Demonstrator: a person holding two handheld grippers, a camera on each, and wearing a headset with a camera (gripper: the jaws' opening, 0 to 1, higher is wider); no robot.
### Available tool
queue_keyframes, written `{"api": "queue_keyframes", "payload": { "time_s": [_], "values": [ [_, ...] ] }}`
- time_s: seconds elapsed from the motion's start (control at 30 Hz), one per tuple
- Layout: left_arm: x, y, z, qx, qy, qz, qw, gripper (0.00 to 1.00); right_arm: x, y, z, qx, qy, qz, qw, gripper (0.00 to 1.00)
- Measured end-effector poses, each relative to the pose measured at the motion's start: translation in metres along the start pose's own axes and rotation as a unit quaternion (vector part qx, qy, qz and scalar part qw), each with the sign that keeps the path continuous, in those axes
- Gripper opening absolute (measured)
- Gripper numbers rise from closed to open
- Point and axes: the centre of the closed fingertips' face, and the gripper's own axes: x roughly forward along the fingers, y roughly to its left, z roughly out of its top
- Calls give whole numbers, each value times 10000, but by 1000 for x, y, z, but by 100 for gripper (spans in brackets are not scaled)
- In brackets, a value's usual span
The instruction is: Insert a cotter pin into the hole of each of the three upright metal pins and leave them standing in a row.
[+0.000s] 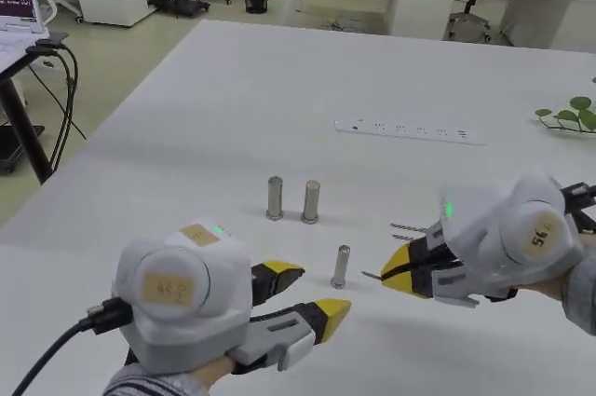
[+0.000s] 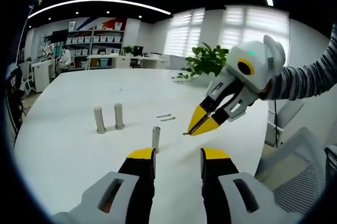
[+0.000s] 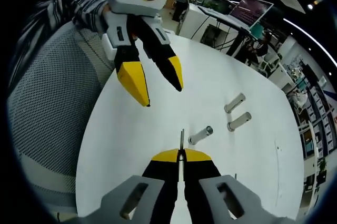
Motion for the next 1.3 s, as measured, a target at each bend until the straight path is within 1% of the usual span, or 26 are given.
{"api": "queue_keyframes", "payload": {
  "time_s": [0.13, 0.17, 0.2, 0.37, 0.5, 0.7, 0.97, 1.3],
  "values": [
    [1, -3, -2, -149, 6, -105, 9998, 28, 0, 7, 9, -152, -103, 53, 9998, 0],
    [1, -4, -2, -212, -2, -146, 9997, 27, 1, 8, 10, -182, -121, 57, 9997, 0],
    [2, -5, -3, -352, -2, -216, 9991, 26, 1, 10, 13, -221, -155, 58, 9996, 0],
    [2, -8, -3, -472, -3, -290, 9985, 20, 1, 15, 21, -298, -265, 74, 9992, 0],
    [2, -13, -2, -757, -54, -464, 9960, 13, 1, 20, 26, -366, -334, 105, 9987, 0],
    [2, -16, -1, -981, -94, -572, 9935, 9, 1, 25, 35, -423, -477, 132, 9979, 0],
    [2, -18, -1, -1136, -112, -656, 9913, 0, 1, 28, 43, -439, -586, 140, 9972, 0],
    [1, -17, -2, -1335, -113, -666, 9887, 0, 1, 28, 47, -397, -645, 138, 9970, 0]
  ]
}}
